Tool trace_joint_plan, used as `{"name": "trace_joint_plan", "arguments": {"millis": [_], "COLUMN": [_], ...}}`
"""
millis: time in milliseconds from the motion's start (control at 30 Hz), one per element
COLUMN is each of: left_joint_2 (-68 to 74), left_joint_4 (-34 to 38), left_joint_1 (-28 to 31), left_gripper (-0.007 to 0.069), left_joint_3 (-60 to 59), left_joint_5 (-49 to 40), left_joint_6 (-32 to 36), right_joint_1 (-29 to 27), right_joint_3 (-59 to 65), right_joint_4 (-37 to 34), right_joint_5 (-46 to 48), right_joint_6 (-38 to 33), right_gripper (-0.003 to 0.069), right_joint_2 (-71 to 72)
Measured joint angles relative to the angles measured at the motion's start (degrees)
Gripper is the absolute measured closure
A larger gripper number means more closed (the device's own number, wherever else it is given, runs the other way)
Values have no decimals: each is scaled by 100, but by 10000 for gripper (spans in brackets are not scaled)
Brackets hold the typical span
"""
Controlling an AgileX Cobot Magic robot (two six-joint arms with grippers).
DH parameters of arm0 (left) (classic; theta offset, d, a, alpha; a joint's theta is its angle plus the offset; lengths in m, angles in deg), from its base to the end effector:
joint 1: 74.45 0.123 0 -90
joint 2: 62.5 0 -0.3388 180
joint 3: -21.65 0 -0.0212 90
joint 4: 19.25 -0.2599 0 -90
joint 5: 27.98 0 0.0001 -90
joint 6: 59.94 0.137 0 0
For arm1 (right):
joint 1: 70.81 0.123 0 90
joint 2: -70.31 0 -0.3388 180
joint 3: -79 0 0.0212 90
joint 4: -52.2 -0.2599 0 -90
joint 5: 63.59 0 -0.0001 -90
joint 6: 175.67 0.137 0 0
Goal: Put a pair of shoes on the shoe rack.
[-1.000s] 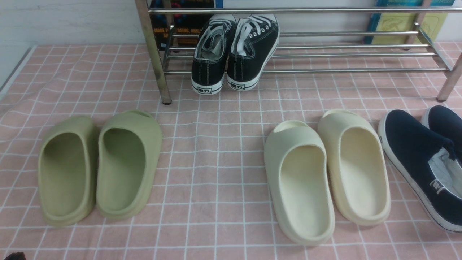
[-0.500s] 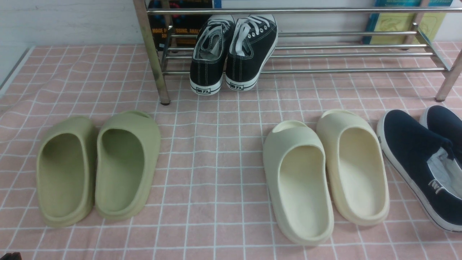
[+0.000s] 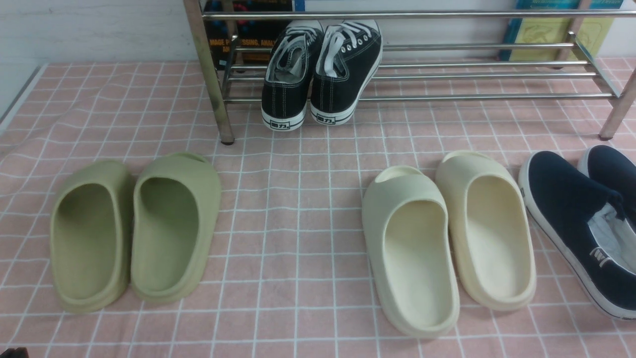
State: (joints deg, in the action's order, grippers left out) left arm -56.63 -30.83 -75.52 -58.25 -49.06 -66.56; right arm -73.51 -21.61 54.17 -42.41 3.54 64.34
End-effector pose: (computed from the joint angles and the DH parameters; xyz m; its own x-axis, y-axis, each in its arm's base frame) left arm 0.0518 0.0089 0.1592 -0.2862 0.0785 -0.9549 -0.0297 0.9954 0.0907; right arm 0.0515 -0.0041 0.1613 -0.2866 -0.0324 -0.9575 0.0459 0.9978 -0.0475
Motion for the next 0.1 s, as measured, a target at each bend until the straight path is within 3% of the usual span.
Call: {"name": "trace_joint_plan", "arguments": {"millis": [100], "left_joint_2": [0], "left_joint_4": [-34], "left_joint_1": [0], "left_gripper": [570], "left_joint_3": [0], "left_joint_5": [0], "left_joint_6": [0], "right_joint_1": [0], "right_joint_3": [0], "right_joint_4": [0], "right_joint_5": [0], "right_joint_6": [0], "right_gripper": [421], "right_joint_2": [0]}}
